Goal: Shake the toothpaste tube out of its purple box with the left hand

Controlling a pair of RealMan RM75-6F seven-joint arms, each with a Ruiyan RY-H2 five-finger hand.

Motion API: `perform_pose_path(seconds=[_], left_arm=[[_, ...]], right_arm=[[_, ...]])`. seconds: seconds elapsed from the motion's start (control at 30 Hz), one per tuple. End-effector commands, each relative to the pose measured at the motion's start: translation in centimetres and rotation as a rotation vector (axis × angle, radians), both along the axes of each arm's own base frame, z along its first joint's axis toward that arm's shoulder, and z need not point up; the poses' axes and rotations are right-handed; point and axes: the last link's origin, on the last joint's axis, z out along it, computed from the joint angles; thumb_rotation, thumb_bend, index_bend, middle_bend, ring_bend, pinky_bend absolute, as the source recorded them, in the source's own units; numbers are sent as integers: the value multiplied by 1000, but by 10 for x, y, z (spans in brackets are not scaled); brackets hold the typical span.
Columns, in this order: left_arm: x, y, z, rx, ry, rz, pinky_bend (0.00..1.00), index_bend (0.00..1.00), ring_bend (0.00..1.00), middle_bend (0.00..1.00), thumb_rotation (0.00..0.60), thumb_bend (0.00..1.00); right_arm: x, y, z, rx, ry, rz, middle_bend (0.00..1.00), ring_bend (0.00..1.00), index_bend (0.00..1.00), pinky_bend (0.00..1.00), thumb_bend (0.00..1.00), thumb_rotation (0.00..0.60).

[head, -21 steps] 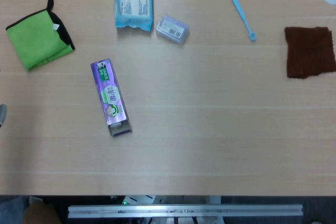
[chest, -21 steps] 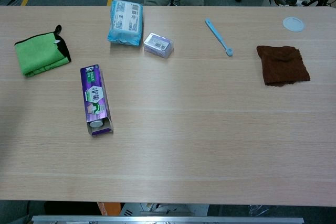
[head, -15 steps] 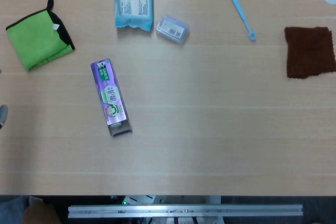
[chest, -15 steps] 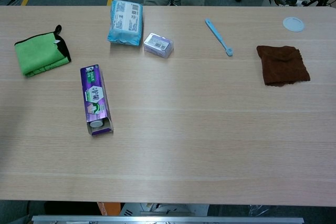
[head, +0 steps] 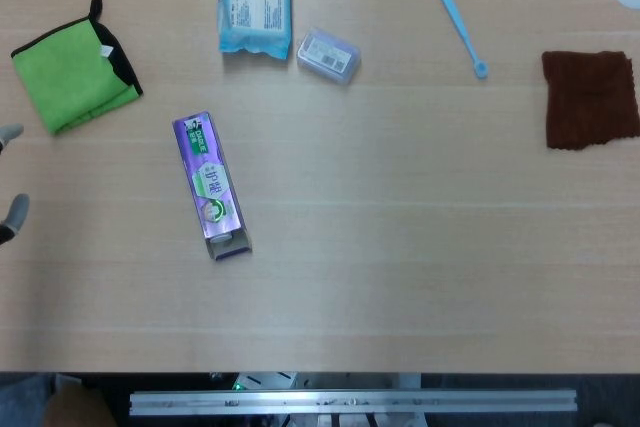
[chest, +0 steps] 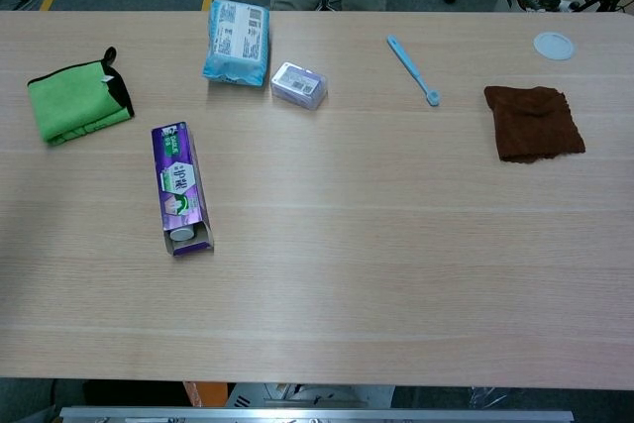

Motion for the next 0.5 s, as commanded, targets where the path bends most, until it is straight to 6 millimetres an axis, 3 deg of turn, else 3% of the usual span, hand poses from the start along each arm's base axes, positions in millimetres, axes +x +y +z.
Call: perform_pose_path(seconds=[0.03,0.5], left_arm=[[5,8,-2,-76,22,-59,282,210,224,285,600,309],[32,50,-40,-412,183,-304,232,135,191,201,600,309]], right_arm=[[2,-3,1,7,2,10,439,429,380,428,258,600],[17,-16,2,32,3,71,439,429,380,428,258,600]])
